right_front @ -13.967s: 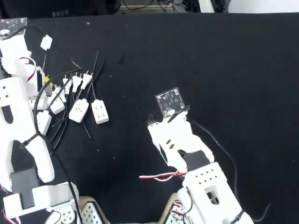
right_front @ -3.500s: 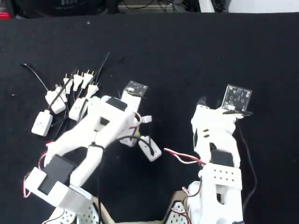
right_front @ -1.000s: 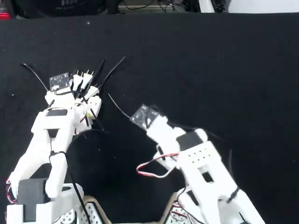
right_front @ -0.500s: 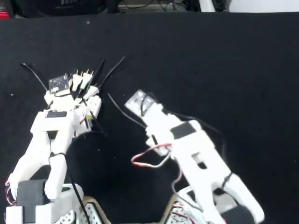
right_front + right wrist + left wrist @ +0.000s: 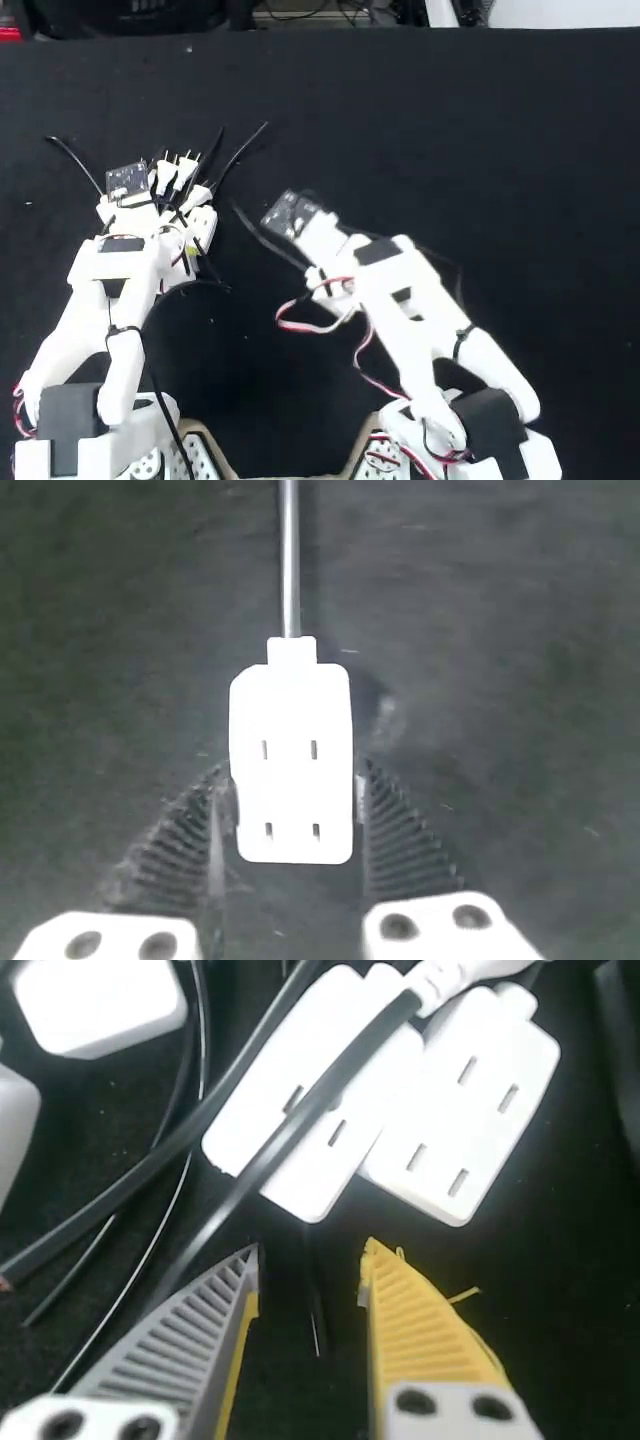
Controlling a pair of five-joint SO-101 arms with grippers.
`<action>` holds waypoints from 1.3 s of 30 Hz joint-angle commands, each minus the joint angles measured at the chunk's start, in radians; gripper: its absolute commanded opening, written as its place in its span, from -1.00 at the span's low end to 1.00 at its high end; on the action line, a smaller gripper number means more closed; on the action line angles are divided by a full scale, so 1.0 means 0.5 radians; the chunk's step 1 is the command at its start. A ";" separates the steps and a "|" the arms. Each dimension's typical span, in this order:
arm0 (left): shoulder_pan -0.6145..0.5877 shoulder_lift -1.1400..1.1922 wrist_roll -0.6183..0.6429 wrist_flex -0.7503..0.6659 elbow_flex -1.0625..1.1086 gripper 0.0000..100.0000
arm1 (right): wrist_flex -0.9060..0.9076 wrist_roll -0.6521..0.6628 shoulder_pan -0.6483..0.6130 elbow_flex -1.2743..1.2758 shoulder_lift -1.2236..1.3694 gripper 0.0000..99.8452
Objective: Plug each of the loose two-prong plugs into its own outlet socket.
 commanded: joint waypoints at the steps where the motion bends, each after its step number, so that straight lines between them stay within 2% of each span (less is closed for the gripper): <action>1: -0.029 -0.068 0.012 -0.003 -0.008 -0.67 | 0.319 0.150 0.150 -0.315 -0.290 -0.98; 7: -0.265 -0.083 0.015 0.003 -0.054 -0.67 | 0.939 1.031 0.153 -0.459 -0.760 -0.98; 11: -0.400 -0.083 0.025 -0.003 -0.075 -0.67 | 1.126 1.415 0.083 -0.296 -0.971 -0.98; 13: -0.450 -0.083 0.025 -0.003 -0.087 -0.67 | 1.096 1.510 -0.009 -0.103 -1.030 -0.98; 16: -0.514 -0.083 0.098 -0.003 -0.091 -0.67 | 0.810 1.513 -0.157 0.238 -1.060 -0.98; 19: -0.582 -0.083 0.187 -0.003 -0.091 -0.67 | 0.463 1.513 -0.166 0.535 -1.060 -0.98; 22: -0.591 -0.080 0.190 -0.003 -0.091 -0.67 | 0.325 1.393 -0.163 0.643 -1.060 -0.97; 25: -0.585 -0.077 0.190 -0.003 -0.091 -0.67 | 0.374 1.231 -0.163 0.563 -1.060 -0.91; 31: -0.597 -0.080 0.190 -0.003 -0.084 -0.67 | 0.512 0.868 -0.163 0.342 -1.060 -0.44; 36: -0.600 -0.080 0.190 -0.003 -0.075 -0.67 | 0.519 0.856 -0.061 0.146 -1.073 -0.39; 39: -0.600 -0.080 0.190 -0.003 -0.075 -0.67 | 0.519 0.651 0.074 -0.002 -1.073 -0.39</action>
